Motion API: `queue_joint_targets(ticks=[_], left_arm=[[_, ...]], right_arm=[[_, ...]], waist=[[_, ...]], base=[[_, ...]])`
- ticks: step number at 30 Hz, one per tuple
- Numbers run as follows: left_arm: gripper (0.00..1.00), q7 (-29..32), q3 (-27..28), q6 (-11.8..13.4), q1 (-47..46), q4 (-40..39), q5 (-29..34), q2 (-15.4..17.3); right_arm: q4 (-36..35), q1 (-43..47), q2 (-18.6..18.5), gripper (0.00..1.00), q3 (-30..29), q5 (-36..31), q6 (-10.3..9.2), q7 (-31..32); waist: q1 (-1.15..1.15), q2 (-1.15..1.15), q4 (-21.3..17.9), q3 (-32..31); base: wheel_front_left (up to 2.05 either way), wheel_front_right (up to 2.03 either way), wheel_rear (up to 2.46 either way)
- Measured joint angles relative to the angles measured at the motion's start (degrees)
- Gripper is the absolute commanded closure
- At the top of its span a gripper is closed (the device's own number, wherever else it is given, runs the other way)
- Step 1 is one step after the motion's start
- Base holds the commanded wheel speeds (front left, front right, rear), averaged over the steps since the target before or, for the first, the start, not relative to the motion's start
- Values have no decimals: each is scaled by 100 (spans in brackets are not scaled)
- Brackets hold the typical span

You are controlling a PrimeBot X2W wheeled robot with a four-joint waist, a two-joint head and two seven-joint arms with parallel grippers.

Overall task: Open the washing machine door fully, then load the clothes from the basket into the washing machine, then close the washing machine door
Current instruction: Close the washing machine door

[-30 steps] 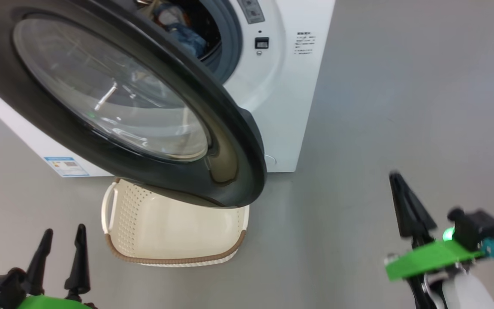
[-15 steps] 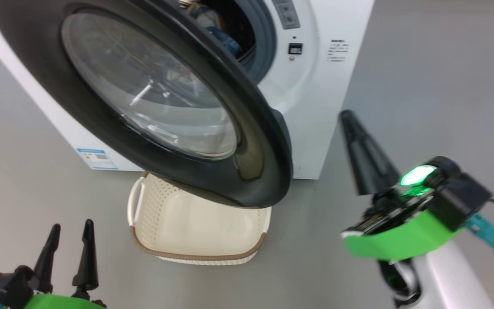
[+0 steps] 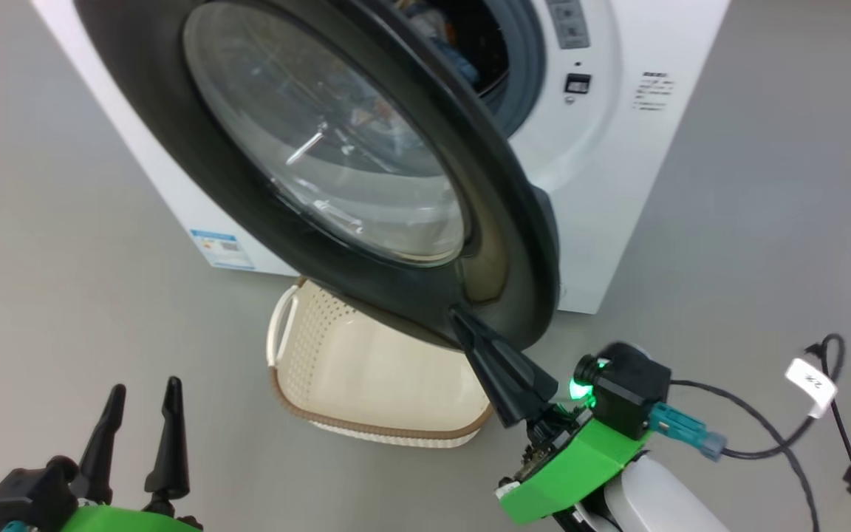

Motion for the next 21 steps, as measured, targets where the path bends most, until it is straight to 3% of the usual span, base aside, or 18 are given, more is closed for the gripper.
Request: queue_joint_targets(ticks=[12,21], left_arm=[[0,-1,-126,0,-77,26,-8,-63],[0,-1,-200,0,-193,45,-54,-65]], right_arm=[[1436,-88,-165,100,-8,158,-1,0],[1861,-435,-165,100,-468,76,0,0]], waist=[[0,0,329,274],[0,0,370,490]], base=[[0,0,0],[0,0,0]])
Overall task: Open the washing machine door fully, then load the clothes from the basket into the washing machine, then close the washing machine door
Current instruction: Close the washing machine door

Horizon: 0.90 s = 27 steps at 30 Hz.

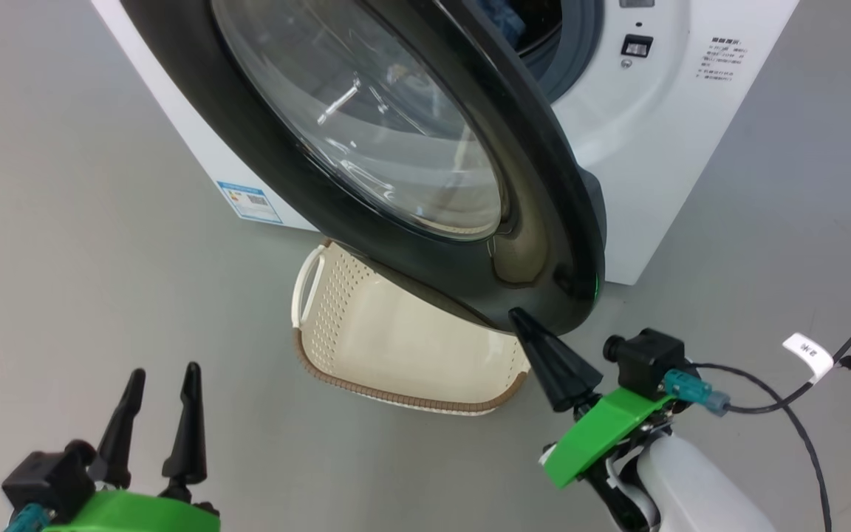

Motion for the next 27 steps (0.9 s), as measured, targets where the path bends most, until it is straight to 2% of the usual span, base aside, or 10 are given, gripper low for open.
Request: queue_joint_targets(ticks=[10,27], left_arm=[[0,0,-105,0,-211,-7,-12,46],[0,0,-229,0,-574,-129,-56,52]], right_arm=[[121,-105,58,100,-538,-140,1,1],[129,-1056,99,100,-1694,-432,5,2]], waist=[[0,0,-40,202],[0,0,-98,736]], base=[[0,0,0],[0,0,0]])
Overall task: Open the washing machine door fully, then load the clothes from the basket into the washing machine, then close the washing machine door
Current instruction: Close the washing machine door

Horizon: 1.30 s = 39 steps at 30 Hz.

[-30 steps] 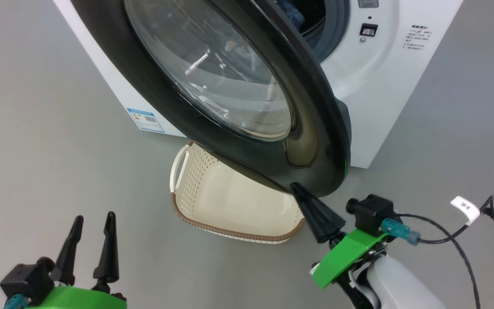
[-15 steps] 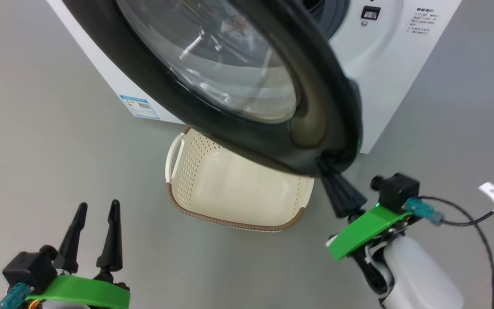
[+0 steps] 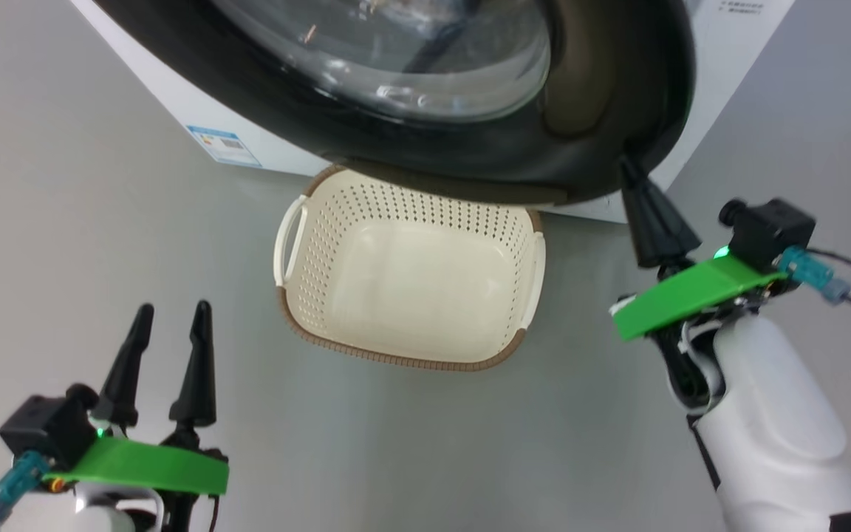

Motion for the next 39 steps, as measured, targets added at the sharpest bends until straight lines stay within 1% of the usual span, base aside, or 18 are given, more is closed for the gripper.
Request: queue_joint_targets(ticks=[10,15,21,24,29,32,36,38,39], left_arm=[[0,0,-42,0,-313,-103,-43,-8],[0,0,-58,0,-449,-123,-46,-24],[0,0,-57,0,-461,-122,-48,-32],[0,0,-62,0,-466,-121,-57,-33],[0,0,-105,0,-510,-111,-115,-31],[0,0,-110,0,-582,-102,-140,-27],[0,0,-108,0,-578,-34,-140,-21],[0,0,-105,0,-573,14,-140,-12],[0,0,-100,0,-572,38,-140,-5]], right_arm=[[155,-743,-40,100,-502,-59,0,-1],[238,-1118,-104,100,-703,-115,0,-1],[235,-1222,-97,100,-733,-212,1,-1],[230,-1223,-57,100,-880,-245,51,-1],[232,-1255,-30,100,-1016,-263,52,-1],[241,-1266,-5,100,-1005,-264,52,-1],[247,-1272,-46,100,-849,-264,42,-1],[246,-1262,-62,84,-776,-261,42,-1],[242,-1240,-65,69,-709,-261,35,-2]], waist=[[0,0,91,385],[0,0,200,550],[0,0,261,613],[0,0,281,633],[0,0,313,668],[0,0,303,668],[0,0,265,587],[0,0,241,524],[0,0,227,488]], base=[[0,0,0],[0,0,0],[0,0,0],[0,0,0],[0,0,0],[0,0,0],[0,0,0],[0,0,0],[0,0,0]])
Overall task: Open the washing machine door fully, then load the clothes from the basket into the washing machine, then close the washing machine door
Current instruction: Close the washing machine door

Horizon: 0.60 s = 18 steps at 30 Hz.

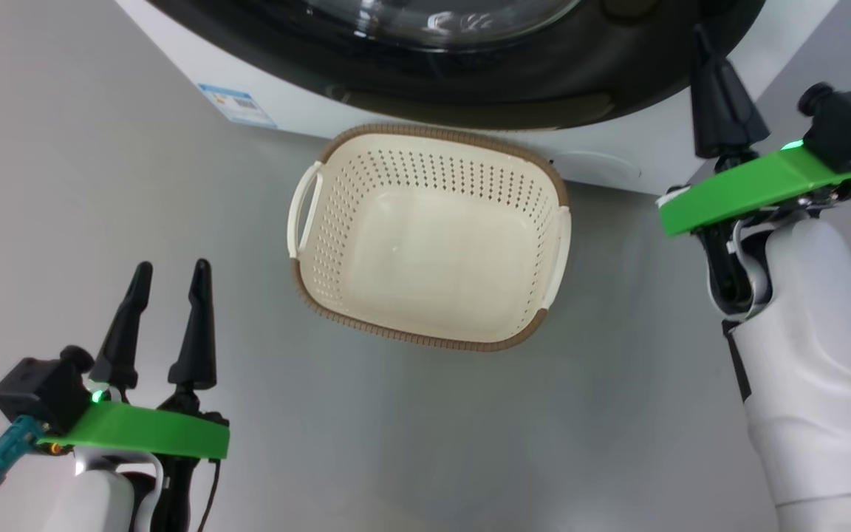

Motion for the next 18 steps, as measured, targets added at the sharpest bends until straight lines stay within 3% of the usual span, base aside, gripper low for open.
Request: queue_joint_targets(ticks=[1,2,3,18], left_arm=[[0,0,10,0,2,29,1,4],[0,0,27,0,6,56,1,5],[0,0,51,0,22,75,2,9],[0,0,175,0,389,374,4,280]], right_arm=[[-8,41,-1,53,45,1,0,0],[-15,96,-1,23,68,2,0,0],[-20,180,0,2,108,2,0,0],[-62,1499,-16,0,326,64,-1,0]], waist=[[0,0,-15,-37],[0,0,-33,-76],[0,0,-54,-115],[0,0,-582,-752]], base=[[0,0,0],[0,0,0],[0,0,0],[0,0,0]])
